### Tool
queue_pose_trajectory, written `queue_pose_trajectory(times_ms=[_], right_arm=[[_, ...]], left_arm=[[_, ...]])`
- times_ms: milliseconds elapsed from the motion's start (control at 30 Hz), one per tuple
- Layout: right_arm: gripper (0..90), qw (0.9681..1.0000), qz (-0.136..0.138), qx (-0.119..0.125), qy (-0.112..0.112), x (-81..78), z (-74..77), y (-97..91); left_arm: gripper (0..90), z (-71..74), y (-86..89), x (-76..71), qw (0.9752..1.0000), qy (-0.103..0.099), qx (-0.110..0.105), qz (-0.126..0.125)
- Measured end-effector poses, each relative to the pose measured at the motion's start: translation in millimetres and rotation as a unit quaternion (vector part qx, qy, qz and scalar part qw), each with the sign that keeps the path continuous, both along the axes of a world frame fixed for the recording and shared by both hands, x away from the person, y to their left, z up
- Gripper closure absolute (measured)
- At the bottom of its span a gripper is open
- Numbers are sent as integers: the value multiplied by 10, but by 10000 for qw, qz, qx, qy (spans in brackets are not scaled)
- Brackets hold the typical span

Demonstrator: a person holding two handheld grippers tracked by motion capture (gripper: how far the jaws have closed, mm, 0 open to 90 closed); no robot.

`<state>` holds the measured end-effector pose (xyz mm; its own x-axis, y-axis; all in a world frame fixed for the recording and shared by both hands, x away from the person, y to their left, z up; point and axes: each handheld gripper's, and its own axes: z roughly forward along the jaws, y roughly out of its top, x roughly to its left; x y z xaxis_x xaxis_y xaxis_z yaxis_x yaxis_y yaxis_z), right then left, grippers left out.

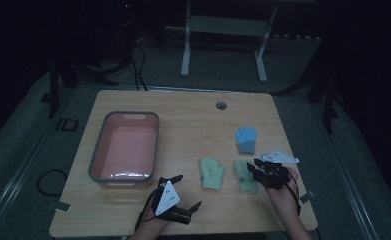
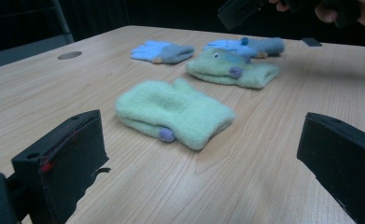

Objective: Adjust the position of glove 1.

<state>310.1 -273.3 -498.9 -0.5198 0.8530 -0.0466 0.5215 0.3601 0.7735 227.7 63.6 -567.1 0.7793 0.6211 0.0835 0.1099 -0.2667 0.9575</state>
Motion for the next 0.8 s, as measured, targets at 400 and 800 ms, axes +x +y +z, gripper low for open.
queue_pose_trajectory(times_ms=[400, 800], right_arm=[[642, 9982, 502, 292, 131, 7, -57, -139], [636, 9985, 392, -158, 353, 14, -491, -41]], left_arm=[[12, 0, 3, 2, 10000, 4, -15, -13], [12, 1, -3, 1, 10000, -3, 26, -44]])
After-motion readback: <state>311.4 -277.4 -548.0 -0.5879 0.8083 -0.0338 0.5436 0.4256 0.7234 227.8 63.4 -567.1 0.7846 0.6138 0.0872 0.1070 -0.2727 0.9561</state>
